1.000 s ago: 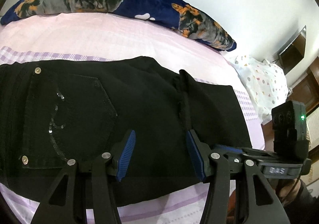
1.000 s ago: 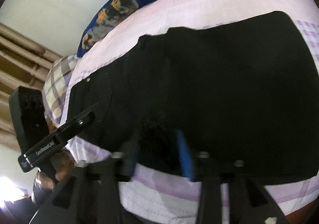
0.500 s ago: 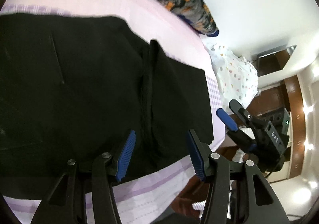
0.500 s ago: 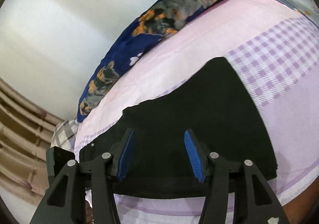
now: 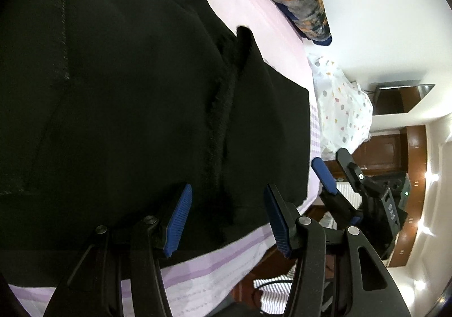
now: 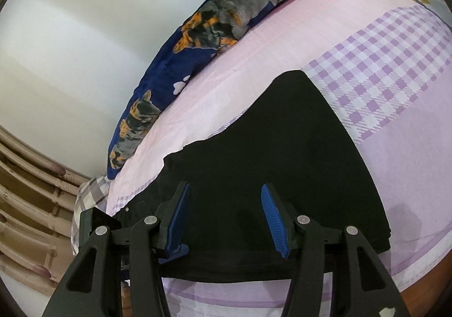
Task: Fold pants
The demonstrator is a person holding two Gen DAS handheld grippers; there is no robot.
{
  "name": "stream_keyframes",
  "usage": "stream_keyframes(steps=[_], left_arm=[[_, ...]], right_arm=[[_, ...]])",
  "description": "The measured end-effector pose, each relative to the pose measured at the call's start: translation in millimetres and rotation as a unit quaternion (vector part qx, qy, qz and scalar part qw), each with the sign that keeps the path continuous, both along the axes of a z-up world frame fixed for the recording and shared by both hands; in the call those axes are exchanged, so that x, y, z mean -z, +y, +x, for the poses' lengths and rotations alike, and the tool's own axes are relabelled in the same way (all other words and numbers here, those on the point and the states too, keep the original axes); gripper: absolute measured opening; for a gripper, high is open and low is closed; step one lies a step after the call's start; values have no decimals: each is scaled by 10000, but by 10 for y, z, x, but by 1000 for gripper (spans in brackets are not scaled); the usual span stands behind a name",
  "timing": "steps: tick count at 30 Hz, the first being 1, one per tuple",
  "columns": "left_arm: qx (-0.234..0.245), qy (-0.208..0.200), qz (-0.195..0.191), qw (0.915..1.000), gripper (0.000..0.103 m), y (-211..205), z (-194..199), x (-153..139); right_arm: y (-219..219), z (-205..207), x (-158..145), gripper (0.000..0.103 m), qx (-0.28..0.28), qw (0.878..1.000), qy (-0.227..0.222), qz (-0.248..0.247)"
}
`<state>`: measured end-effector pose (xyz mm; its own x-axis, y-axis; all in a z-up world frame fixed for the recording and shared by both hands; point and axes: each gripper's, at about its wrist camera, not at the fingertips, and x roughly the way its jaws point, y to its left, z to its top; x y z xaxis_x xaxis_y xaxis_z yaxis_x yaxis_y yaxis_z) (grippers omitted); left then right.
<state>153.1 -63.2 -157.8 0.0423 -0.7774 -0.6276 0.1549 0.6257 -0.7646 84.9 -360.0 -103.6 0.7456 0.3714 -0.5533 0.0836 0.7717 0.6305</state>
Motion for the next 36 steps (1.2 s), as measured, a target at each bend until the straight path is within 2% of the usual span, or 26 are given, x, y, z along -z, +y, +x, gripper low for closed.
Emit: stream_keyframes(steps=[5,6,7,8,10,12,13,16,19,22,25,30,33,36], left_arm=[[43,129,-99,9999,52,-59,-64,28],[62,153,-110,9998,49,-74,-69,34],[66,175,-85,9998,39,-84,-77,42],[59,197,-16,9998,35,-99,-87,56],[94,154,158,9997,18,-122,-108,74],[53,89,206,9997,7,-105,-124,64],[49,33,197,9998,6,-106,-124,39],[90,-287,366,9989,5,-121,-182,-107],[153,-428,383,9982,5,-73,-265,-249],[130,-333,549,9979,5,-29,-266,-194],[91,-31,658,9978,5,-23,-205,-41],[130,-178,960,9951,12,-81,-199,-73],[72,-611,1182,9911,20,-68,-244,-223],[-69,-1362,1445,9801,23,-75,-330,-445]], right_arm=[[-18,-5,41,50,31,10000,32,65],[-21,-7,47,50,33,10000,27,55],[-19,-2,47,50,27,10000,36,62],[-17,-4,47,50,20,10000,41,59],[-22,-4,56,50,25,10000,41,65],[-25,-3,59,50,19,10000,49,55],[-28,-4,59,50,25,10000,55,53],[-46,-7,76,50,60,9999,75,61],[-81,-16,95,50,88,9999,85,118],[-85,-3,110,50,104,9998,128,117],[-65,42,158,50,87,9996,255,75],[-9,123,204,50,6,9987,456,-212],[40,224,184,50,-91,9979,484,-430],[91,337,153,50,-222,9971,485,-538]])
